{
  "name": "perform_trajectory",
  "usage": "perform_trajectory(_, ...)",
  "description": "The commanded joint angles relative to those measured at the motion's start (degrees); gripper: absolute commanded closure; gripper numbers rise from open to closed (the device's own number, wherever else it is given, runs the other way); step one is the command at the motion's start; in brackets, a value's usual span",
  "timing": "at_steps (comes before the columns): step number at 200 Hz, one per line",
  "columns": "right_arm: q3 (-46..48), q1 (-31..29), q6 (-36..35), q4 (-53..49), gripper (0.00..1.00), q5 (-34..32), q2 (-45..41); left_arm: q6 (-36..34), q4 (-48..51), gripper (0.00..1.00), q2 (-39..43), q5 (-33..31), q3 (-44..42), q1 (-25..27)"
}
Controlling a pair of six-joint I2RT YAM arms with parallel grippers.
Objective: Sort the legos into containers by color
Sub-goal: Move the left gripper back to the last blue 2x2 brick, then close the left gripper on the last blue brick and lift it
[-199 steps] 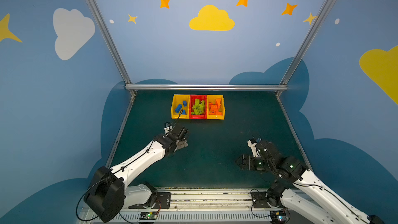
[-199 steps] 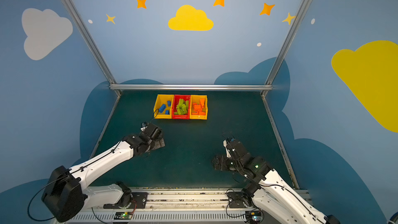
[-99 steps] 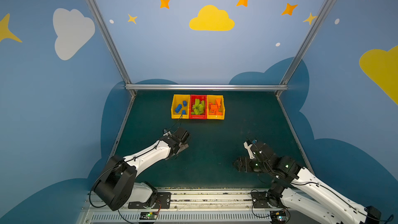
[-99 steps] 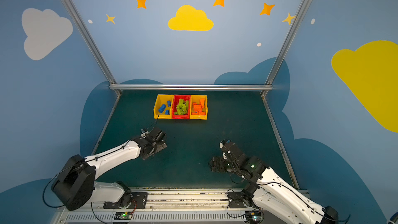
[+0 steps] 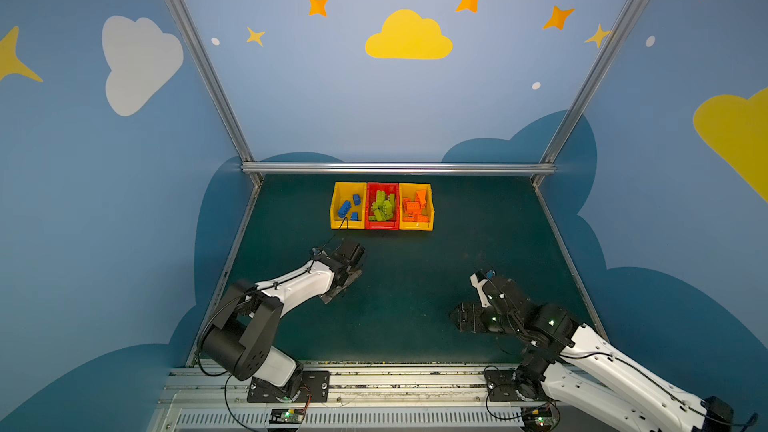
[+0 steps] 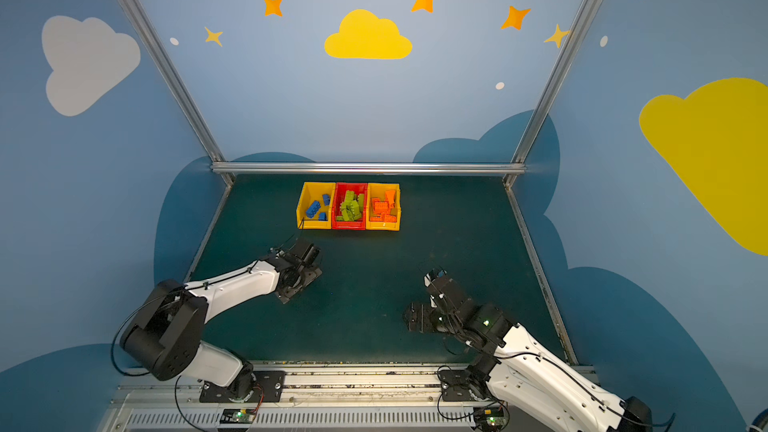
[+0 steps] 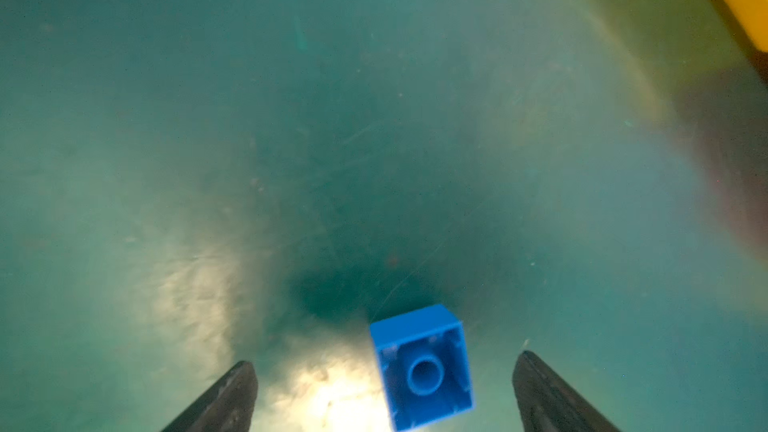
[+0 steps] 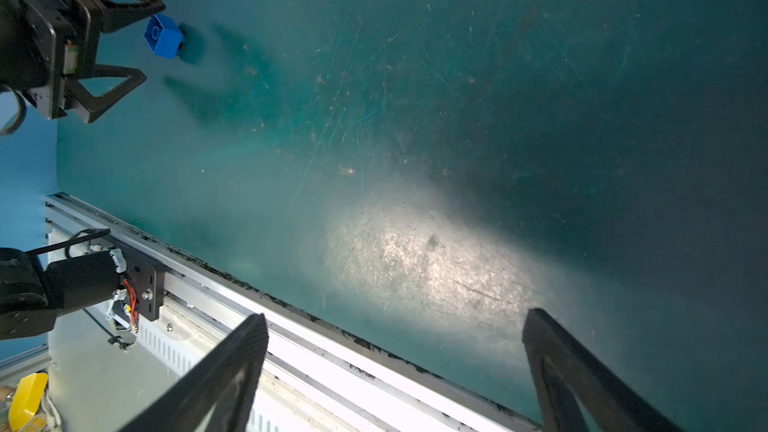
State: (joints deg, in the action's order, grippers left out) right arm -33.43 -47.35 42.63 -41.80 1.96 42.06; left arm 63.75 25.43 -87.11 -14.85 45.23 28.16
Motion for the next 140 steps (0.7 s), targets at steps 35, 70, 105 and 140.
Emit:
perform_trajectory(35,1.45,-0.22,0.16,4.00,0.06,1.05,1.88,2.26,-1.52,0.12,-3.96,2.55,1.91,-1.35)
perform_trajectory(70,2.14,-0.28,0.26,5.31,0.06,1.30,2.69,2.30,-1.11,0.24,-5.91,2.89,2.99,-1.62)
perform_trajectory(105,1.87,-0.26,-0.09,4.84,0.06,0.62,2.56,2.60,-1.46,0.40,-7.49,4.51,3.19,-1.53)
perform_trajectory(140,2.04,-0.20,-0.18,4.75,0.06,0.11,2.07,2.17,-0.70,0.54,-9.45,4.83,3.78,-1.44)
